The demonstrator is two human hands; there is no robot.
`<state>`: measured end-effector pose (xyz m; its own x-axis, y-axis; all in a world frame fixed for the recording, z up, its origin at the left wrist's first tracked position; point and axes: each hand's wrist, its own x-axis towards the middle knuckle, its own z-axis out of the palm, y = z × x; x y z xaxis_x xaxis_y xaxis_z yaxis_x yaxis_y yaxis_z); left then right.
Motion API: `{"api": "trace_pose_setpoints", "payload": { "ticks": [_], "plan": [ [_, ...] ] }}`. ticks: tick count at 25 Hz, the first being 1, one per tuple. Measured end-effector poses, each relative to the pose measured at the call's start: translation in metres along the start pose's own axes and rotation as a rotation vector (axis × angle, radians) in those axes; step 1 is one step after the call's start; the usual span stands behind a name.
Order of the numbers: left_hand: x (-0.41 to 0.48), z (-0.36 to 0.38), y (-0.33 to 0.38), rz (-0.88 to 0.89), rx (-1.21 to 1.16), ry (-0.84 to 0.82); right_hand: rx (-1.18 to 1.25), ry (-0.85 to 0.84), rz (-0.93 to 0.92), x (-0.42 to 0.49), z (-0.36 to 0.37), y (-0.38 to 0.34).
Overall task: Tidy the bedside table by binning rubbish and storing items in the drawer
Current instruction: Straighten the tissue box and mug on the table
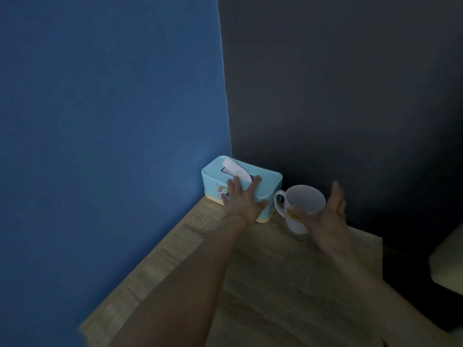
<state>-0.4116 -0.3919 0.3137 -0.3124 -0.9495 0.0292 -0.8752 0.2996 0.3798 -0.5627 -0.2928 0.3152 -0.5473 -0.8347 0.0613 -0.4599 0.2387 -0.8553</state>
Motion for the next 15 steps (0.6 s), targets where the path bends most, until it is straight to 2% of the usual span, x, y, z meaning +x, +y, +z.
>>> {"api": "trace_pose_setpoints", "payload": {
  "ticks": [2,3,5,6,7,11,15],
  "plan": [
    [-0.035,0.013,-0.023,-0.018,-0.197,0.168,-0.059,0.074,-0.023,-0.038,-0.006,0.011],
    [-0.057,0.025,-0.038,-0.019,-0.211,0.164,-0.206,0.017,-0.030,-0.061,-0.004,0.022],
    [-0.096,0.046,-0.065,0.008,-0.093,0.049,-0.596,-0.221,0.023,-0.102,0.008,0.046],
    [-0.104,0.052,-0.075,0.040,-0.050,0.018,-0.717,-0.298,0.054,-0.112,0.015,0.054],
    [-0.107,0.054,-0.081,0.080,-0.028,-0.016,-0.758,-0.323,0.075,-0.119,0.023,0.056],
    [-0.132,0.048,-0.082,0.163,-0.015,-0.116,-0.739,-0.245,0.071,-0.139,0.033,0.048],
    [-0.207,0.036,-0.093,0.165,0.026,-0.266,-0.731,-0.383,0.199,-0.206,0.037,0.032]
  ]
}}
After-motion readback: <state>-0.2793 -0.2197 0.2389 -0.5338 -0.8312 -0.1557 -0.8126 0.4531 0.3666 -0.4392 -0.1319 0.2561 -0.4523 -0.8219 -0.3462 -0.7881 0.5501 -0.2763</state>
